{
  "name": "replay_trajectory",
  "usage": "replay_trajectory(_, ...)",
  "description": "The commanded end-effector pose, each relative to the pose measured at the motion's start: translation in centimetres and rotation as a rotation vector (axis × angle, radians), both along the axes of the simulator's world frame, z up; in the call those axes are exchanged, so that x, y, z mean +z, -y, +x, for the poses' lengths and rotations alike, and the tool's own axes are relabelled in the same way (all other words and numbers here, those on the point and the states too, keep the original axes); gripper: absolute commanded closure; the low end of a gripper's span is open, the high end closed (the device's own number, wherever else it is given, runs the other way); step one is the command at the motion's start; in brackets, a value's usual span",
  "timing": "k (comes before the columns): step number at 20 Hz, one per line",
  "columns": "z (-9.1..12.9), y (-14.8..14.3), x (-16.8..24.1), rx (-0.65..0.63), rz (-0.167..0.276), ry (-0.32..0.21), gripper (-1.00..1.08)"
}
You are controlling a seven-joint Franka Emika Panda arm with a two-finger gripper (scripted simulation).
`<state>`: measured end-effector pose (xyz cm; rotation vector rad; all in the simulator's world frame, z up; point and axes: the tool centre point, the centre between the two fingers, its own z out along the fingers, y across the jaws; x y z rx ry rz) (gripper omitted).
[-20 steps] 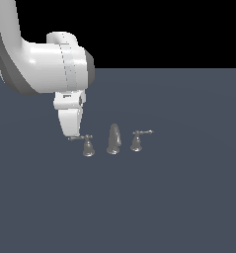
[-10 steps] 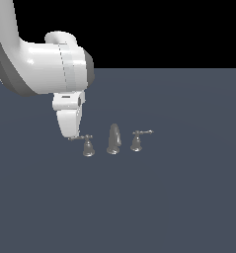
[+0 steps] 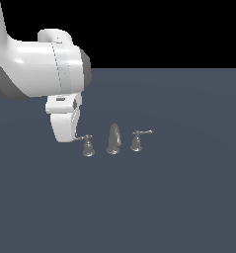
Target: Turn on the faucet by rotating a designated handle.
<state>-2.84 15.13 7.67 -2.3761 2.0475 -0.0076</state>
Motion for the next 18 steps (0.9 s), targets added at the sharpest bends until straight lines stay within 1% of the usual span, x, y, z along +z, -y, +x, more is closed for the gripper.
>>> replay_trajectory(1,-0.3,0.1,0.0,0.000,0.000,-0.001,1.08)
replay_trajectory(14,-4.7,1.3,0.0,0.010,-0.001,-0.006,1.08)
replay_trajectory(15,-4.7,1.3,0.0,0.010,-0.001,-0.006,1.08)
replay_trajectory(16,-3.7,1.1,0.0,0.007,0.008,0.006,1.08)
replay_trajectory(18,-4.1,1.8,0.0,0.008,0.006,0.004,1.08)
